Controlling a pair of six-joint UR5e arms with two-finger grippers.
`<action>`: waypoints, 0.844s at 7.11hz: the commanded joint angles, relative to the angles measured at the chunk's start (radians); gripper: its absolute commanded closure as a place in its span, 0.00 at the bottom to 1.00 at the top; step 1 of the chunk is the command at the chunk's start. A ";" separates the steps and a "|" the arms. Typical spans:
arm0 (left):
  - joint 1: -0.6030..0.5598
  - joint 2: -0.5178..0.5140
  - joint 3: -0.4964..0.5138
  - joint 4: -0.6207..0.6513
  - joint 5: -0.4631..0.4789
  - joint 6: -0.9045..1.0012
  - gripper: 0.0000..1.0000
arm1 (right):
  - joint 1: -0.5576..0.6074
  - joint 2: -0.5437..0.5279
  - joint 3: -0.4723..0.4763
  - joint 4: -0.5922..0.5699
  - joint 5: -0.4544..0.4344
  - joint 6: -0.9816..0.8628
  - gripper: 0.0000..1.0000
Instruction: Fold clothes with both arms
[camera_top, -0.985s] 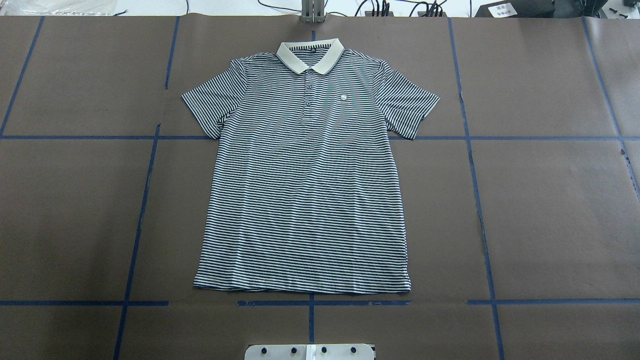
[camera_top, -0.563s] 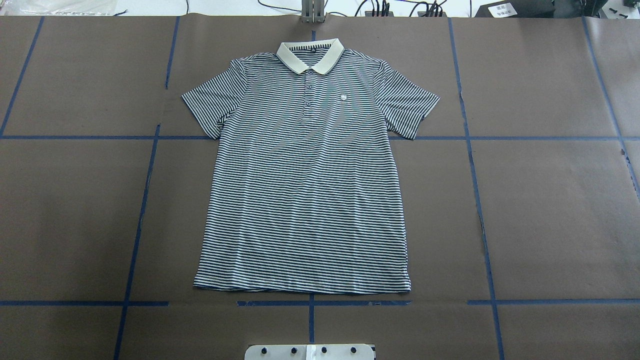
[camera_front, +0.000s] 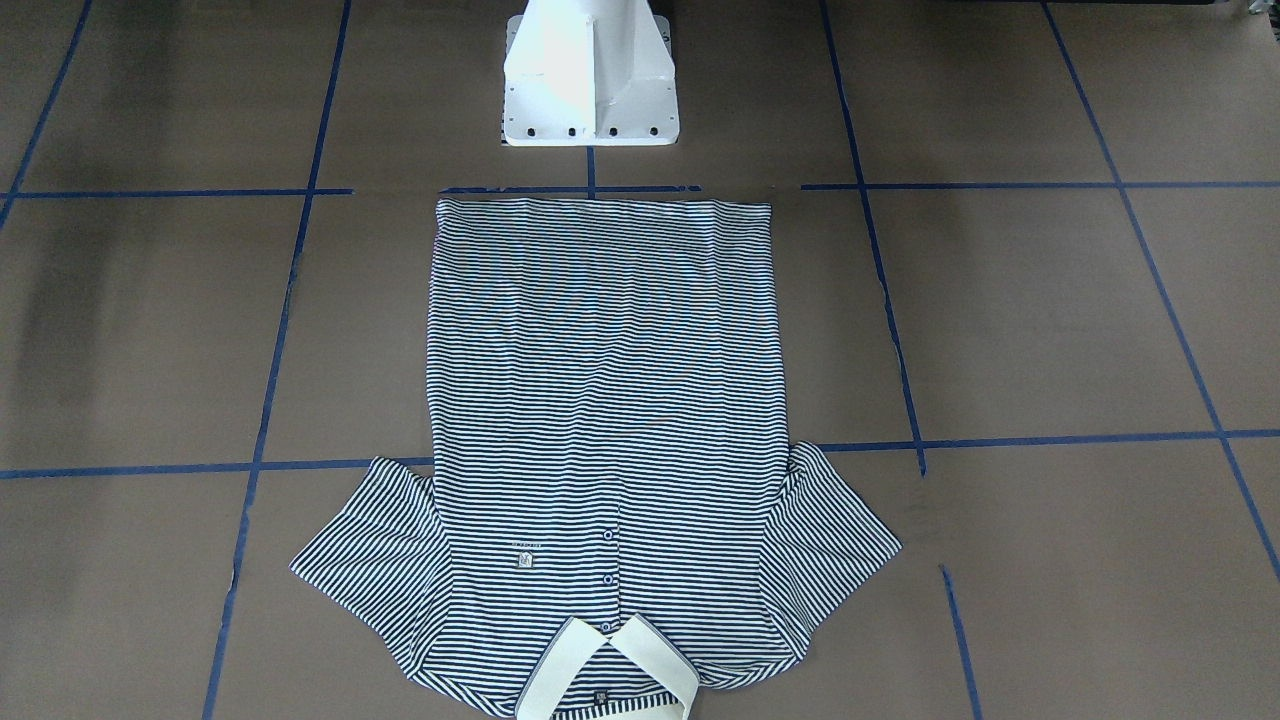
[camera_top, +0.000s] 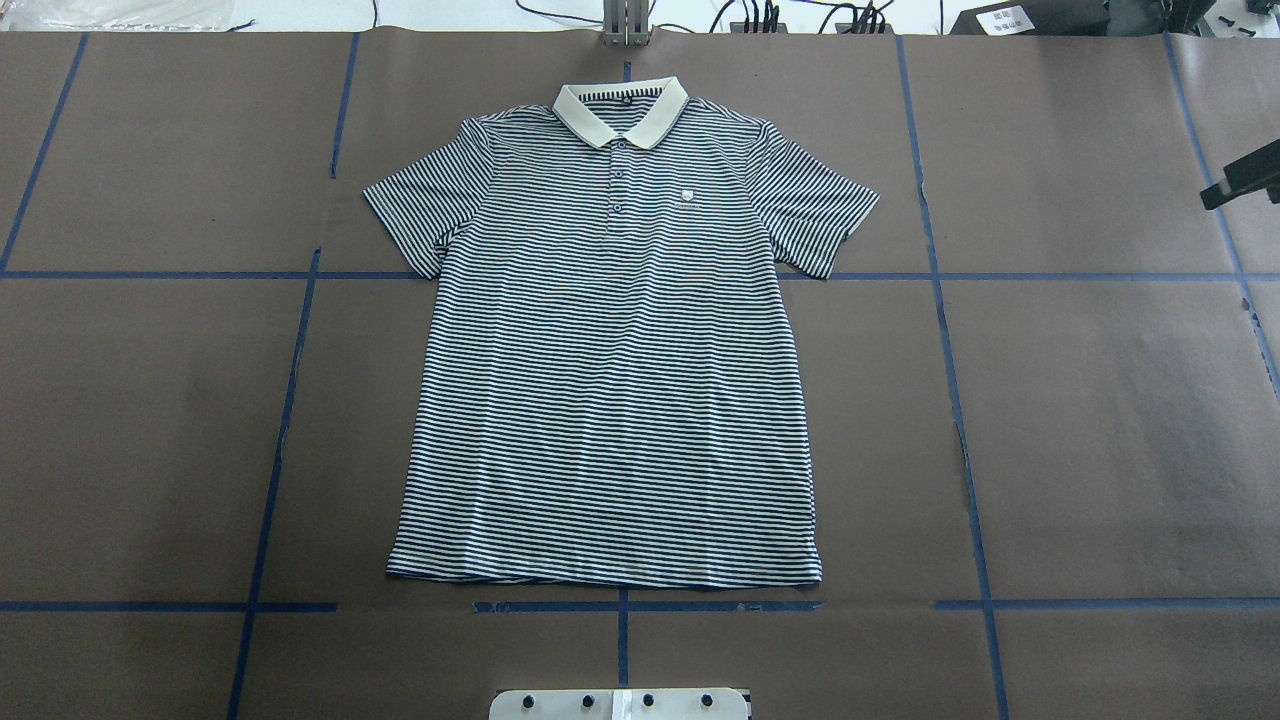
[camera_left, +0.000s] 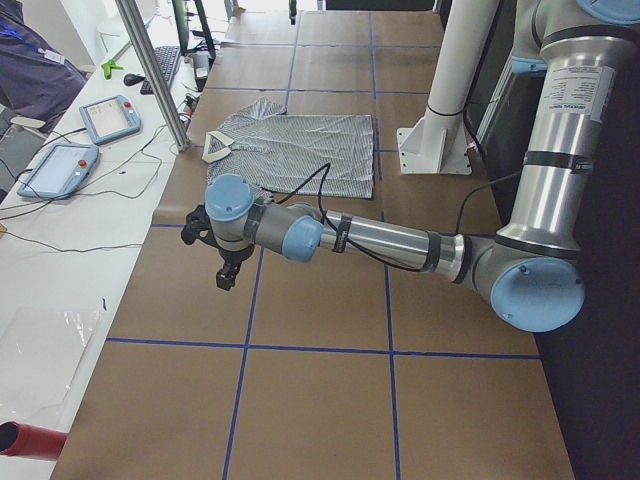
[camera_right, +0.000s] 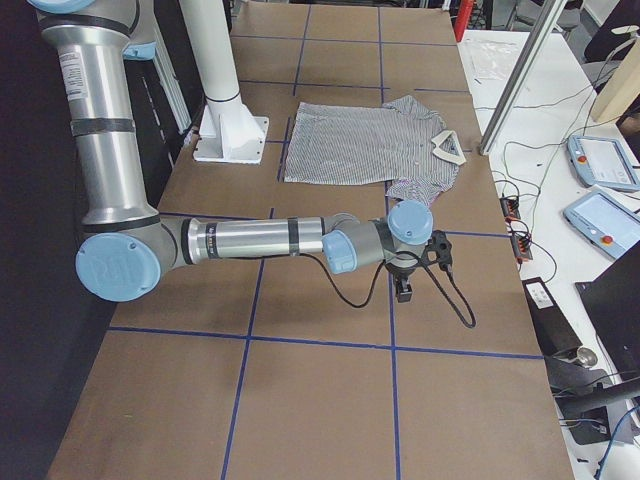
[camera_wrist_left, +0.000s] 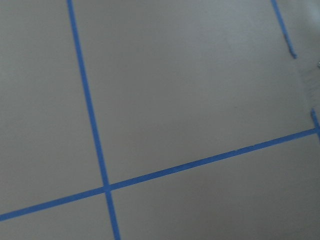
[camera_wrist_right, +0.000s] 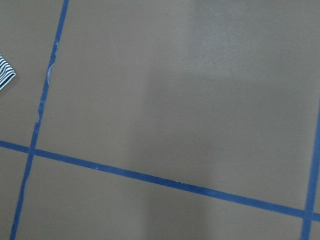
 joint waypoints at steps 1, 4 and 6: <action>0.037 -0.047 0.014 -0.016 0.001 0.000 0.00 | -0.114 0.180 -0.130 0.010 -0.012 0.139 0.00; 0.036 -0.043 0.023 -0.051 0.001 0.000 0.00 | -0.227 0.406 -0.298 0.043 -0.099 0.302 0.00; 0.036 -0.044 0.023 -0.054 0.001 0.000 0.00 | -0.322 0.409 -0.382 0.300 -0.217 0.536 0.00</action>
